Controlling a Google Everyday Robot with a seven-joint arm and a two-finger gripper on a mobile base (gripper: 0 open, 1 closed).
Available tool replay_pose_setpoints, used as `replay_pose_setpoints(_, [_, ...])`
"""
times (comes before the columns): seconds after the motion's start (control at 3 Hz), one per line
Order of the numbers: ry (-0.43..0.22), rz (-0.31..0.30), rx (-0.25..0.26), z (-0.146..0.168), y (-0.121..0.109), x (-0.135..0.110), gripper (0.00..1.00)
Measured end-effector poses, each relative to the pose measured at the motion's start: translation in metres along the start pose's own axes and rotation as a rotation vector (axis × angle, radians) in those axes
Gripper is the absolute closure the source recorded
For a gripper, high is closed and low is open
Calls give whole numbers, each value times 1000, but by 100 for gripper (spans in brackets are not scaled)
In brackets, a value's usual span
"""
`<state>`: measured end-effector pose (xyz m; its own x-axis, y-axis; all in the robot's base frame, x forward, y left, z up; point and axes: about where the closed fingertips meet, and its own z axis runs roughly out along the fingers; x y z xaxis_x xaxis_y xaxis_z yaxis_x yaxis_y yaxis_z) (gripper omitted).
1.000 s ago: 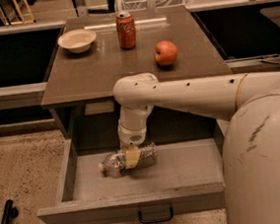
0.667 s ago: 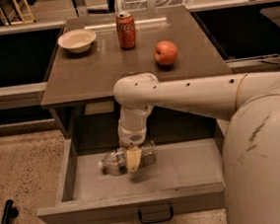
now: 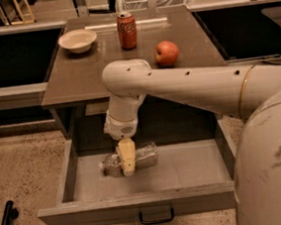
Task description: Place water bottle into top drawer
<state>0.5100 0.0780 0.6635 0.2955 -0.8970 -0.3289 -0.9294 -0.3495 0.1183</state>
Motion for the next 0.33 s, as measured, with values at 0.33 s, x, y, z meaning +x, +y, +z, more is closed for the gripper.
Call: replay_pose_setpoints(0.33, [-40, -151, 61, -79, 21, -47, 0])
